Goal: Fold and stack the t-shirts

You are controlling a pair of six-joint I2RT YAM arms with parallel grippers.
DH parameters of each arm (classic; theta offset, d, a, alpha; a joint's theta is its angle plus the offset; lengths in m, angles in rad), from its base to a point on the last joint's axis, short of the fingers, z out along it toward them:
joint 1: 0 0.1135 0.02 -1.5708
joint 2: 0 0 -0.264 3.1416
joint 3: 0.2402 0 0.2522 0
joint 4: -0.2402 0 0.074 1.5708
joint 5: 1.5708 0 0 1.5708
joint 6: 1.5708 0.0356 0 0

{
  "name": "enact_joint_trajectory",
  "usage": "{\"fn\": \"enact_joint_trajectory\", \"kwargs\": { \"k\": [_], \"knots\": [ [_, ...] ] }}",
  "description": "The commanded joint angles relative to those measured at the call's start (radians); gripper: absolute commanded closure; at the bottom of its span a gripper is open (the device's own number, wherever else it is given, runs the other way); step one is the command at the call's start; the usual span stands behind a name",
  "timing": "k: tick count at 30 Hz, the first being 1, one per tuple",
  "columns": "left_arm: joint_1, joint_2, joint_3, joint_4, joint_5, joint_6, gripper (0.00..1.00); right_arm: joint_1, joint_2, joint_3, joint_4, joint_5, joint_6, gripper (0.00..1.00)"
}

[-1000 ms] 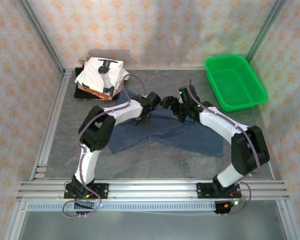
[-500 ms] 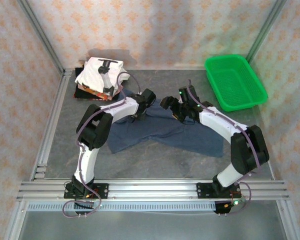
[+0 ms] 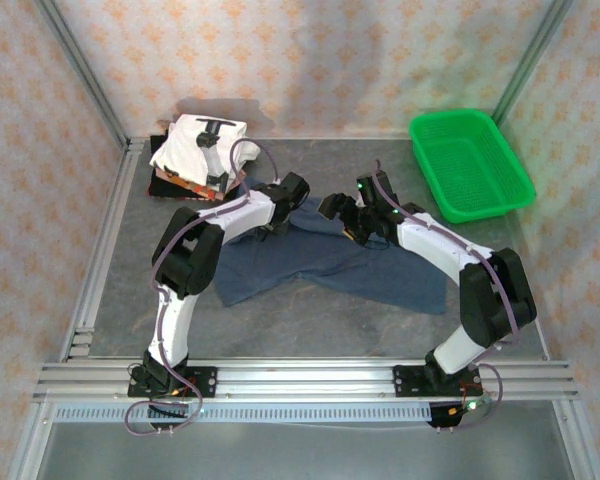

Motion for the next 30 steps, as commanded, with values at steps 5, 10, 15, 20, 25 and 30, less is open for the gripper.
{"fn": "enact_joint_trajectory", "kwargs": {
  "k": [5,10,15,20,25,30],
  "knots": [
    [0.010,0.060,0.047,-0.003,-0.028,0.007,0.74,-0.006,0.010,-0.014,0.035,-0.019,0.011,0.14],
    [0.014,0.076,0.040,0.001,-0.030,0.005,0.77,-0.005,0.009,-0.013,0.035,-0.022,0.012,0.14],
    [0.016,0.072,0.038,0.003,-0.027,0.002,0.92,-0.005,0.008,-0.012,0.037,-0.024,0.015,0.14],
    [0.016,0.041,0.030,0.004,-0.020,0.007,1.00,-0.005,0.012,-0.008,0.042,-0.025,0.021,0.14],
    [0.015,-0.027,-0.008,0.005,0.022,0.006,1.00,-0.006,0.013,-0.004,0.044,-0.029,0.019,0.14],
    [0.016,-0.097,-0.052,-0.001,0.115,0.000,1.00,-0.005,0.013,-0.007,0.046,-0.027,0.020,0.14]
  ]
}}
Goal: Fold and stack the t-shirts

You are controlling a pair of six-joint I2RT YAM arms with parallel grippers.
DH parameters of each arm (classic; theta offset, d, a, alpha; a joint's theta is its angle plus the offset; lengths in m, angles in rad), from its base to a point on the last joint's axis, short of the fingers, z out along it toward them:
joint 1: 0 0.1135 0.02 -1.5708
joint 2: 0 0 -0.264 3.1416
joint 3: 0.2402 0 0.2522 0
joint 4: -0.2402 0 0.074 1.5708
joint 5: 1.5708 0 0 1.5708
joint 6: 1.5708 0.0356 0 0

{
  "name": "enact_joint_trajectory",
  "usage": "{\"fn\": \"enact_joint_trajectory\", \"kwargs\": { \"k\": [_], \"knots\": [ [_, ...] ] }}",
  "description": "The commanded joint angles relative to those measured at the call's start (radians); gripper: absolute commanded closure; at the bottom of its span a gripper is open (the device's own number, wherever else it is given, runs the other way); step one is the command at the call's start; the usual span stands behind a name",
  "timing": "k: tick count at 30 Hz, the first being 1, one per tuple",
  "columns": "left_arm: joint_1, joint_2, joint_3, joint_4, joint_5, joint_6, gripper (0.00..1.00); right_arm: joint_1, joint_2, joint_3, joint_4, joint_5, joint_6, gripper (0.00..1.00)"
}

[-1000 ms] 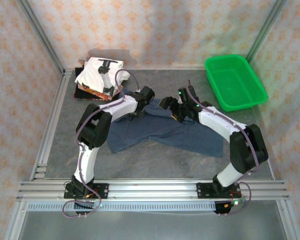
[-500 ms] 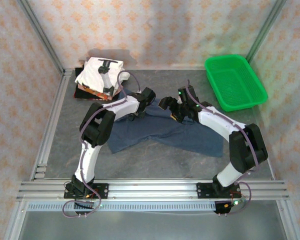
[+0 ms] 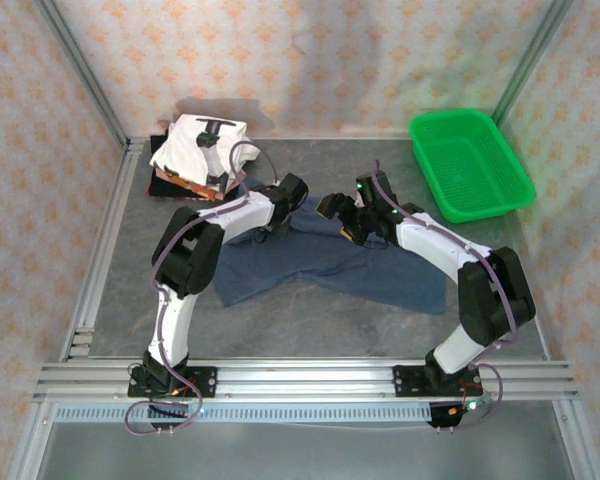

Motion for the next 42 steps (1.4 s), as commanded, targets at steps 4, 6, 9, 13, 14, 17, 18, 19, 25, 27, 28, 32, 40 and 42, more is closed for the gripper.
{"fn": "enact_joint_trajectory", "kwargs": {
  "k": [4,6,9,13,14,17,18,19,25,27,28,32,40,42],
  "knots": [
    [0.011,-0.109,-0.033,-0.033,0.143,-0.013,1.00,-0.006,0.004,-0.012,0.037,-0.008,0.011,0.14],
    [0.017,-0.116,-0.032,-0.047,0.198,-0.022,1.00,-0.005,0.003,-0.013,0.037,-0.009,0.011,0.14],
    [0.021,-0.127,-0.033,-0.066,0.269,-0.030,1.00,-0.005,0.000,-0.016,0.037,-0.010,0.012,0.14],
    [0.033,-0.120,-0.029,-0.101,0.405,-0.029,1.00,-0.005,0.000,-0.017,0.037,-0.015,0.009,0.13],
    [0.035,-0.120,-0.030,-0.105,0.447,-0.024,1.00,-0.005,0.001,-0.016,0.037,-0.016,0.008,0.13],
    [0.036,-0.119,-0.035,-0.127,0.534,-0.007,1.00,-0.005,0.006,-0.015,0.037,-0.020,0.010,0.13],
    [0.039,-0.120,-0.038,-0.129,0.560,-0.002,1.00,-0.006,0.007,-0.015,0.038,-0.021,0.011,0.13],
    [0.040,-0.120,-0.042,-0.130,0.585,0.003,1.00,-0.004,0.011,-0.015,0.041,-0.023,0.012,0.13],
    [0.046,-0.100,-0.055,-0.153,0.696,0.034,1.00,-0.006,0.029,-0.012,0.044,-0.031,0.022,0.13],
    [0.051,-0.112,-0.074,-0.143,0.686,0.021,0.90,-0.005,0.038,-0.011,0.045,-0.035,0.027,0.13],
    [0.062,-0.130,-0.094,-0.121,0.688,0.003,0.76,-0.006,0.042,-0.010,0.047,-0.038,0.030,0.13],
    [0.120,-0.275,-0.212,0.020,0.689,-0.112,0.45,0.004,0.053,-0.014,0.062,-0.044,0.046,0.13],
    [0.255,-0.468,-0.388,0.095,0.528,-0.259,0.38,0.117,0.186,0.089,0.085,-0.064,0.069,0.27],
    [0.280,-0.472,-0.425,0.132,0.544,-0.281,0.39,0.142,0.230,0.127,0.084,-0.073,0.071,0.35]
  ]
}}
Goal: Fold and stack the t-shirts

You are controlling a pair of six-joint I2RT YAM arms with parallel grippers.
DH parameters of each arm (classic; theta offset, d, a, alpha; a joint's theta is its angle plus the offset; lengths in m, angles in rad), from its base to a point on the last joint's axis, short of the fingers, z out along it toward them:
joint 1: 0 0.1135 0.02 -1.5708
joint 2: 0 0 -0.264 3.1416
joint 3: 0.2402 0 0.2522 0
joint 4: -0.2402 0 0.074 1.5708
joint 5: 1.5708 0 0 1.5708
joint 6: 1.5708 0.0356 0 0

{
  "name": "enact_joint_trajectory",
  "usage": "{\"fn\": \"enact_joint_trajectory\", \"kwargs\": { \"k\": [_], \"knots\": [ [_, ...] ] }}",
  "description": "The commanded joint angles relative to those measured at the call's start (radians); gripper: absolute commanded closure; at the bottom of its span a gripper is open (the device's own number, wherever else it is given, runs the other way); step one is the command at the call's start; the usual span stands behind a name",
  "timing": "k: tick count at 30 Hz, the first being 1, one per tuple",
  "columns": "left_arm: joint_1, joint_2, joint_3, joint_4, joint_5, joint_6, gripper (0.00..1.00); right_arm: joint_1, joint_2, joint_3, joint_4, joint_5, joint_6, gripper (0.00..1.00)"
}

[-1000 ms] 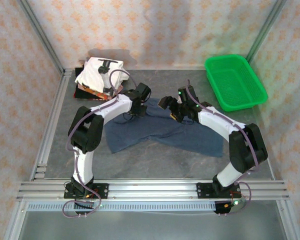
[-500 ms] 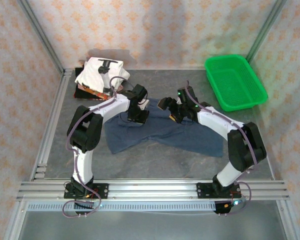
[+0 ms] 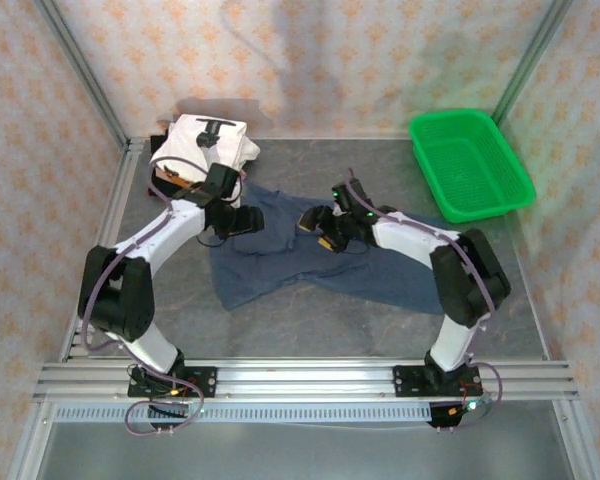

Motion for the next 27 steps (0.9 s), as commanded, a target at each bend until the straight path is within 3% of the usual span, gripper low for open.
{"fn": "enact_joint_trajectory", "kwargs": {
  "k": [1,6,13,20,27],
  "knots": [
    [0.025,0.021,-0.062,0.052,-0.035,-0.065,0.41,0.044,0.065,0.079,0.021,-0.018,0.011,0.39],
    [0.026,0.089,-0.068,0.098,-0.053,-0.089,0.54,0.082,0.147,0.135,-0.030,0.008,-0.002,0.59],
    [0.032,0.181,-0.064,0.125,-0.144,-0.113,0.68,0.091,0.209,0.182,-0.080,0.060,-0.022,0.72],
    [0.039,0.245,-0.069,0.098,-0.218,-0.107,0.69,0.098,0.258,0.232,-0.139,0.112,-0.049,0.76],
    [0.043,0.248,-0.077,0.086,-0.235,-0.073,0.69,0.101,0.283,0.260,-0.145,0.134,-0.051,0.96]
  ]
}}
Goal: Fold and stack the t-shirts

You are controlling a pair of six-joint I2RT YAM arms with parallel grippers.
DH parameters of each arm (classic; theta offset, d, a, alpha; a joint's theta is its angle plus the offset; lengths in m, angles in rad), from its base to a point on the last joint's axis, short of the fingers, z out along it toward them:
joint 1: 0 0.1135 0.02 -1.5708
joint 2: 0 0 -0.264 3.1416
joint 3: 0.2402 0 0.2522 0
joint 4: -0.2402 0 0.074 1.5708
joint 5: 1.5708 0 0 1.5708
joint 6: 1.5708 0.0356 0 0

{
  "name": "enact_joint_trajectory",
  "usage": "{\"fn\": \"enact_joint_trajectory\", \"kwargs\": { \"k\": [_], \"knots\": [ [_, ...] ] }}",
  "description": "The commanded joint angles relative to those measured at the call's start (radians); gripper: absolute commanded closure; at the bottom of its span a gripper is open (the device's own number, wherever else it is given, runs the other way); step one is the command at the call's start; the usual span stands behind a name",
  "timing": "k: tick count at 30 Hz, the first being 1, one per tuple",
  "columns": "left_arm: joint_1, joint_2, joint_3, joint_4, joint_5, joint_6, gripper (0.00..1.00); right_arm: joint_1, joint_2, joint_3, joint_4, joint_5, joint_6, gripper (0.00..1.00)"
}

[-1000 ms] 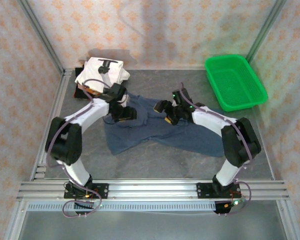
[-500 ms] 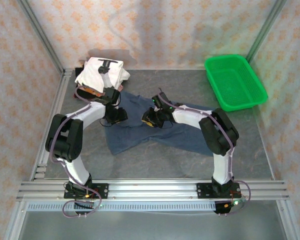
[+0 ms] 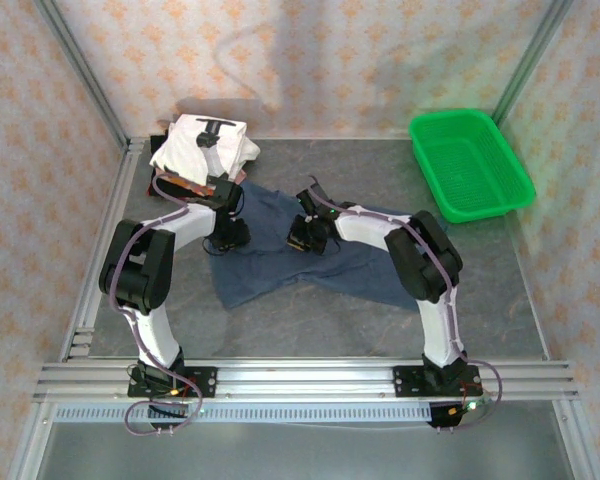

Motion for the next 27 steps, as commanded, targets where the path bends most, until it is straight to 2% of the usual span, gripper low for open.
{"fn": "enact_joint_trajectory", "kwargs": {
  "k": [1,5,11,13,17,21,24,27],
  "knots": [
    [0.015,0.029,-0.021,-0.033,-0.076,0.029,0.69,0.006,0.001,0.022,-0.029,0.040,-0.014,1.00],
    [0.033,0.042,-0.016,-0.053,-0.113,0.044,0.70,0.001,-0.036,0.018,-0.103,0.097,-0.036,1.00],
    [0.036,0.053,0.004,-0.054,-0.094,0.060,0.69,-0.009,-0.044,0.006,-0.154,0.105,-0.035,1.00],
    [0.037,0.040,-0.001,-0.040,-0.071,0.060,0.69,-0.009,-0.050,-0.005,-0.137,0.096,-0.023,0.97],
    [0.035,-0.025,0.006,-0.055,-0.038,0.065,0.65,-0.011,-0.094,-0.001,-0.129,0.087,-0.023,0.87],
    [0.036,-0.141,0.039,-0.115,-0.025,0.048,0.49,-0.031,-0.201,-0.021,-0.167,0.101,-0.037,0.71],
    [0.036,-0.233,0.076,-0.195,-0.026,0.028,0.41,-0.064,-0.319,-0.055,-0.211,0.083,-0.072,0.54],
    [0.036,-0.338,0.084,-0.268,-0.023,-0.006,0.32,-0.109,-0.457,-0.095,-0.348,0.099,-0.141,0.36]
  ]
}}
